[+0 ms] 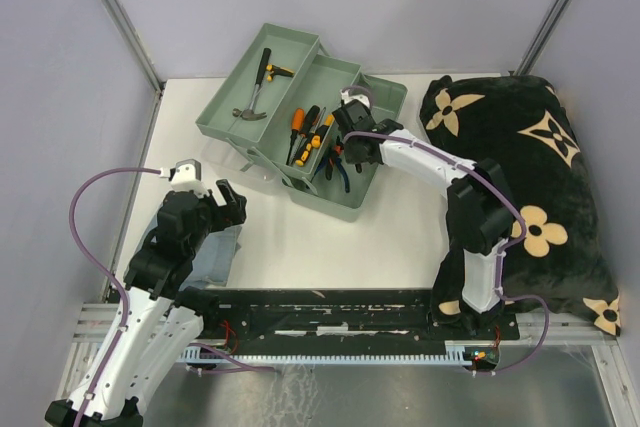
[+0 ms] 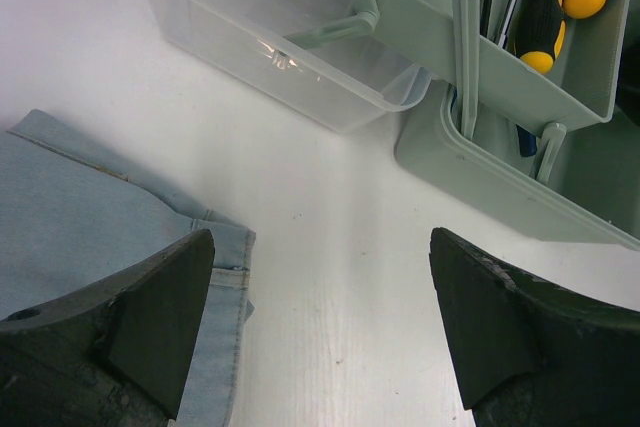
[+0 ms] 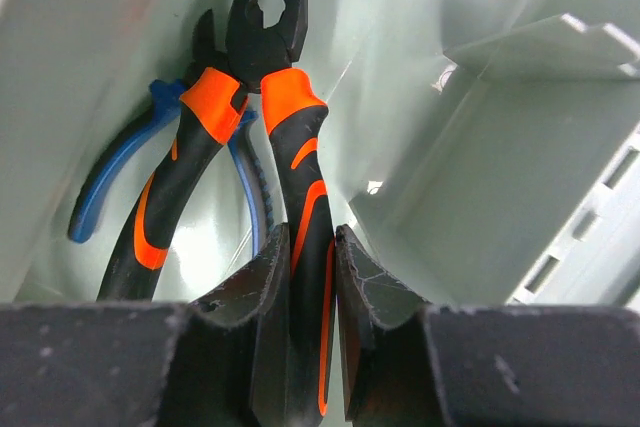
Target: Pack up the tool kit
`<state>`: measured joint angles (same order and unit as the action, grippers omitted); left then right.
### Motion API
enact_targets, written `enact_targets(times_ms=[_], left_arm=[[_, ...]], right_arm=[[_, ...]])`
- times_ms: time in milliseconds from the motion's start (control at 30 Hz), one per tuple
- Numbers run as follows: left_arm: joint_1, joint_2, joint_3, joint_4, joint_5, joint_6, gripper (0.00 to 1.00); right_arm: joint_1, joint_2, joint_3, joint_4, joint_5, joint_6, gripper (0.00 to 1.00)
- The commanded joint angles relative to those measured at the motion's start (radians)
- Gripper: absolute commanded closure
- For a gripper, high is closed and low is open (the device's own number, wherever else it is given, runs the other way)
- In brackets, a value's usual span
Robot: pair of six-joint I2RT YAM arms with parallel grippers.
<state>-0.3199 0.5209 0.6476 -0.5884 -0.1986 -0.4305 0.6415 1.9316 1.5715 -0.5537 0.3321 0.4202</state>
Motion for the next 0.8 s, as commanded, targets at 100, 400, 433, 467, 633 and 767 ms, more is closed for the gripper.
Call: enact_targets(times_ms=[100,400,433,467,633,767], left_arm=[[0.004,-0.002,-0.006,0.049,0.015,-0.025,0.06],[0.005,0.0,-0.006,0.049,0.016,-0.025,0.06],[0.005,0.001,-0.006,0.049,0.014,-0.025,0.06],[0.005,0.0,-0.006,0.049,0.014,-0.025,0.06],[0.005,0.001,-0.006,0.047,0.013,-0.025,0.06],[0.005,0.002,-0.006,0.048,0.012,-0.025,0.06]], right_arm=[[0.005,0.025,0.053,0.09,0.045,0.098,0.98],[0.005,0.038,0.041,0.052,0.017,0.165,0.66],[0.006,0.033,0.041,0.048,0.003,0.164,0.64],[0.005,0.027,0.044,0.041,-0.007,0.164,0.61],[0.006,-0.042,0.029,0.01,-0.026,0.153,0.53],[0.005,-0.167,-0.048,0.03,-0.043,0.148,0.48]])
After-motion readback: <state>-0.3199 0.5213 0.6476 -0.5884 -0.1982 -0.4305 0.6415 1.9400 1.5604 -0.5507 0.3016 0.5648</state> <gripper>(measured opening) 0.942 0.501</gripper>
